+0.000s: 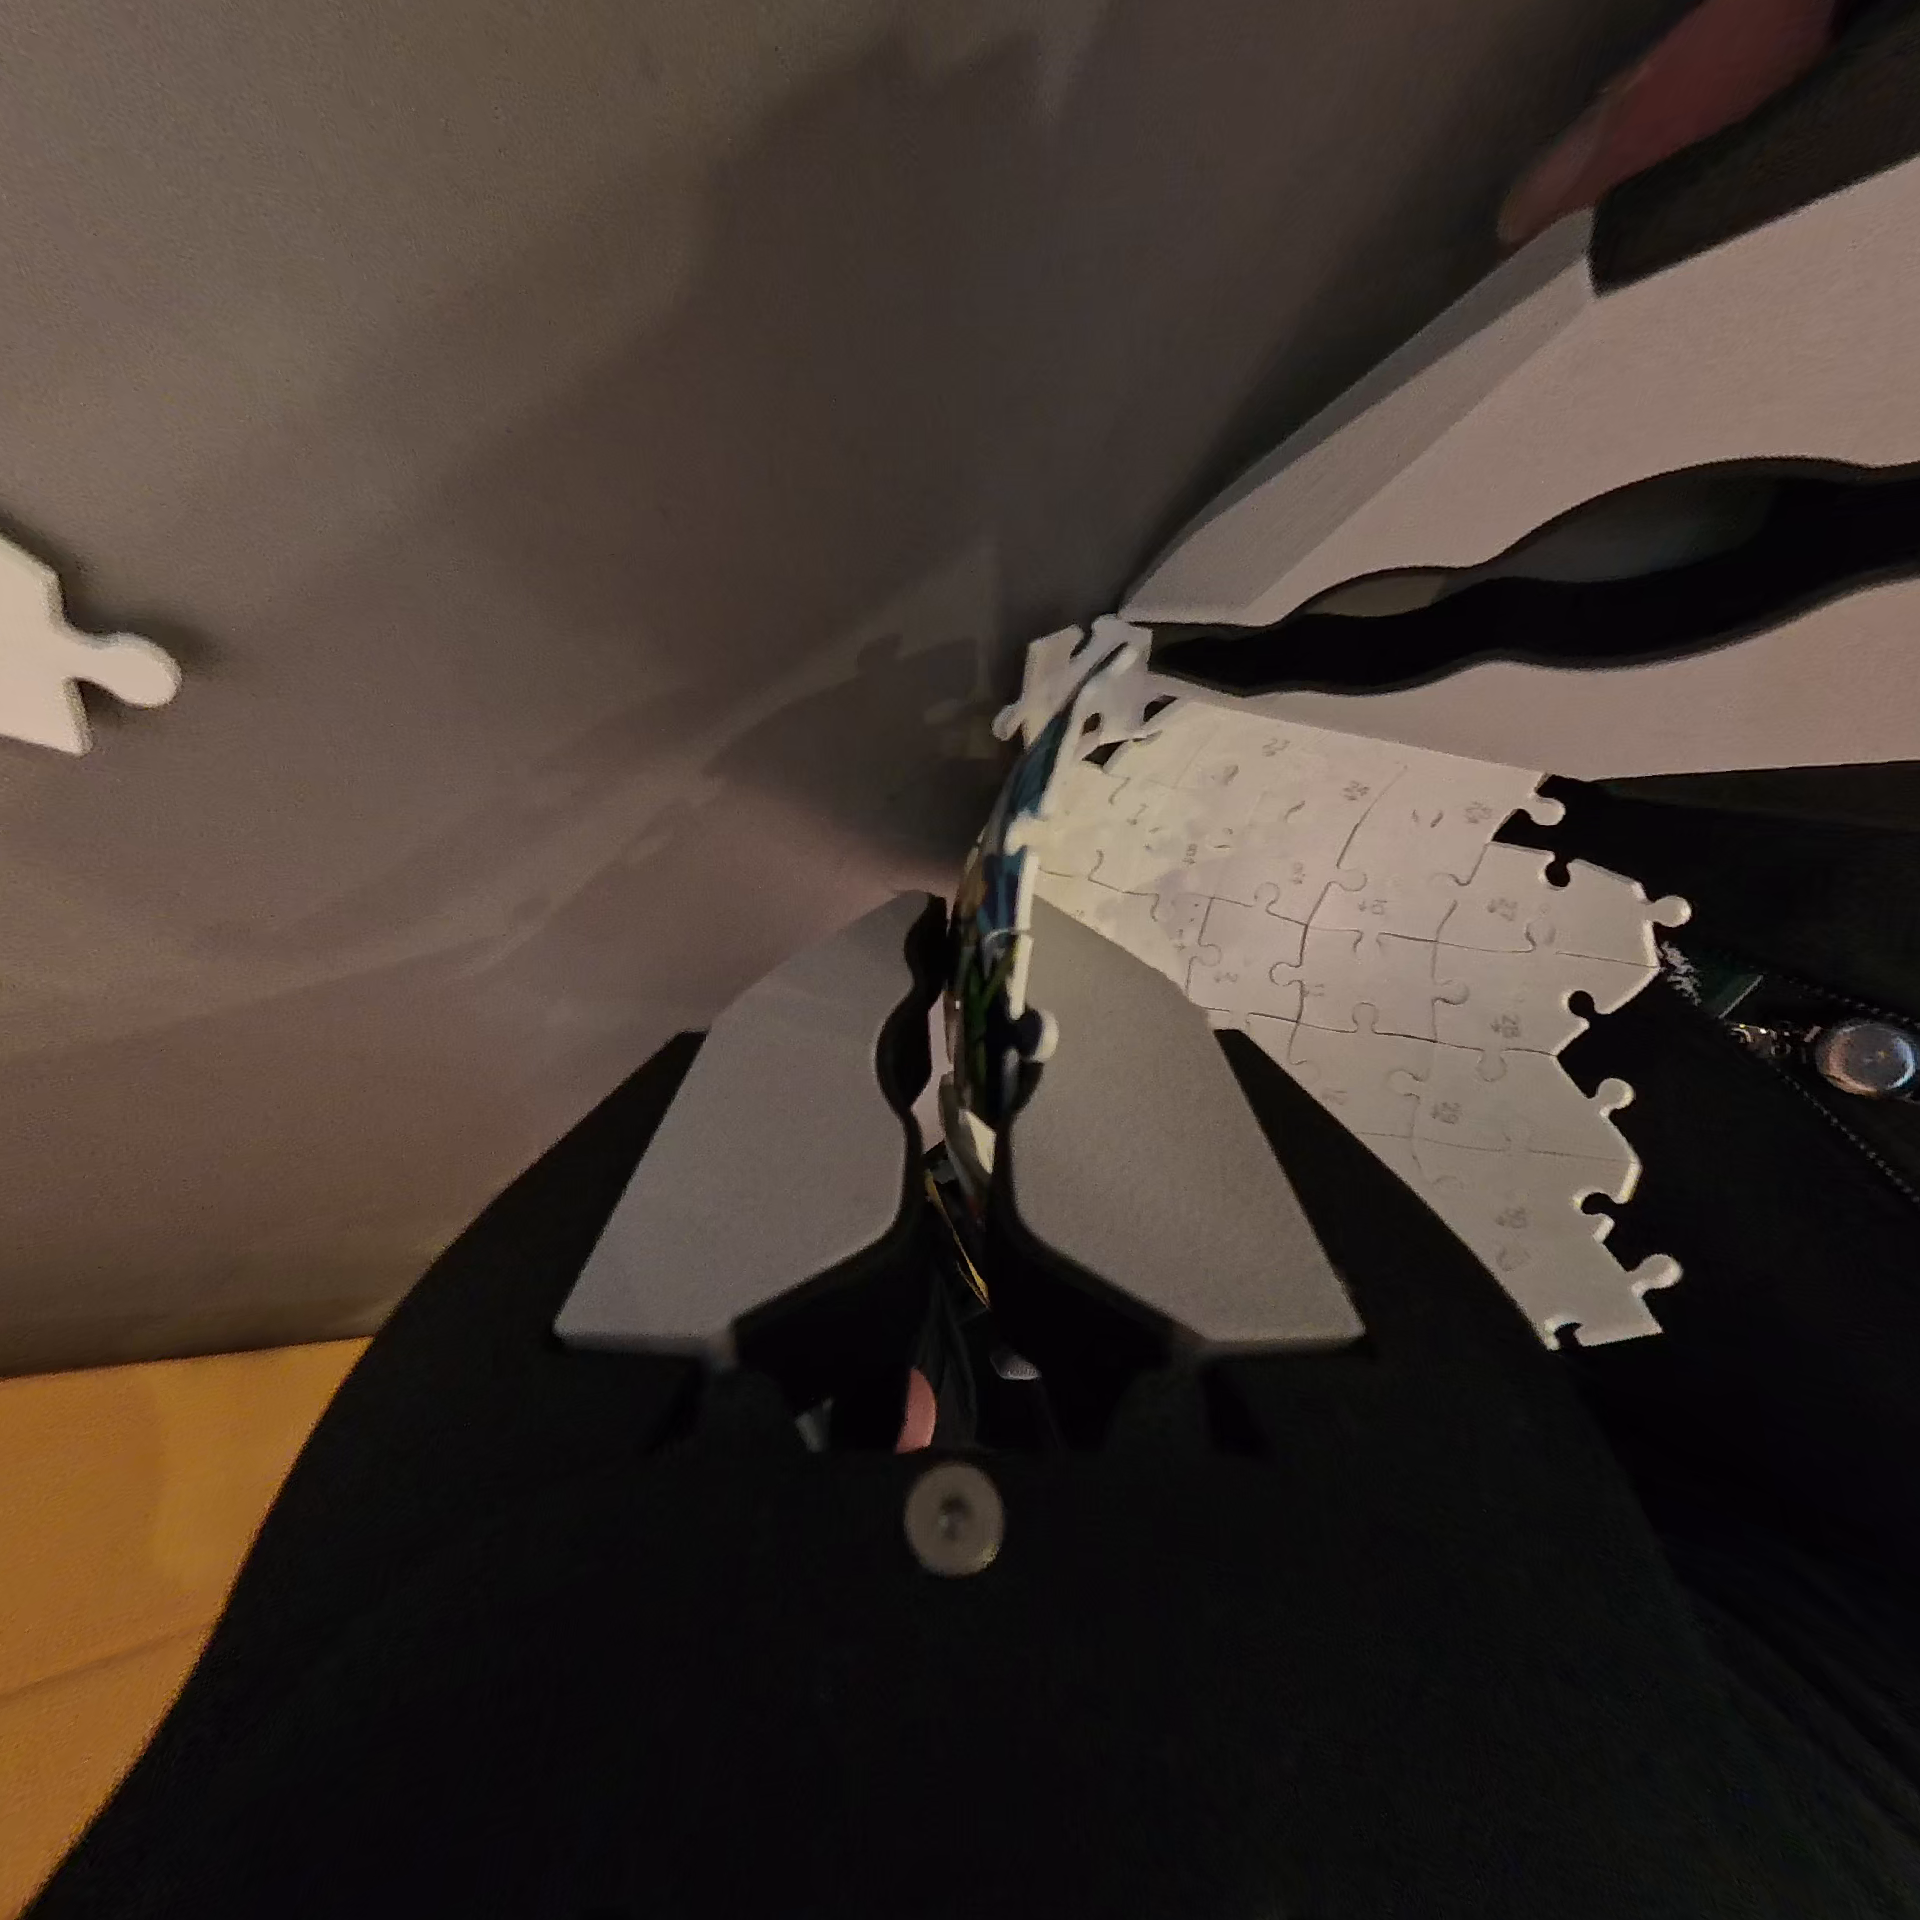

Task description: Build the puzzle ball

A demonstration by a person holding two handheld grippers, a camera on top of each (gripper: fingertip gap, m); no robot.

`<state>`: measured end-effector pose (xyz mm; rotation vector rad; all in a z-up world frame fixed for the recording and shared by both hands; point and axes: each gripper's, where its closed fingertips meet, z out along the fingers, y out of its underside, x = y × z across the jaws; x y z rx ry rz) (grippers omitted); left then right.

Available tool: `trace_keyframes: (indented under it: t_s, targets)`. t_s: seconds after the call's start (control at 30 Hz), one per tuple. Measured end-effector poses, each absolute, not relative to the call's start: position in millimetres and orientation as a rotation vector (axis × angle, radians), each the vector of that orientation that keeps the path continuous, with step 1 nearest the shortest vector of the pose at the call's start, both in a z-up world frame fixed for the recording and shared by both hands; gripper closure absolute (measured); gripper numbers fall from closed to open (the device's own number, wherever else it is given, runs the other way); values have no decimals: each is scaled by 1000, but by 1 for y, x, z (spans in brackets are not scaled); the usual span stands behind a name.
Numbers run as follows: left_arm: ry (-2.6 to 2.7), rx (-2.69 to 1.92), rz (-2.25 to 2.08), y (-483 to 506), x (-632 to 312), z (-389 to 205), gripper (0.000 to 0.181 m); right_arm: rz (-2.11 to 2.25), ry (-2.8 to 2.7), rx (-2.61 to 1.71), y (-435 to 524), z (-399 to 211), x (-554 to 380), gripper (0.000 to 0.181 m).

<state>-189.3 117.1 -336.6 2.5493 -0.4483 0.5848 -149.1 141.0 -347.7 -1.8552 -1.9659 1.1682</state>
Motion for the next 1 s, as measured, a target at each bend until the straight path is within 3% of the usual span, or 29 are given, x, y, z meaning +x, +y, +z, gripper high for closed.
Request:
trace_keyframes:
  t_s: [0.47, 1.0]
  targets:
    - [-453, 2547, 604, 118, -187, -338, 176, 1252, -1933, -2013, 138, -347, -141, 177]
    - [-437, 2573, 606, 112, -190, -336, 177, 1175, -1956, -1887, 144, -349, -151, 181]
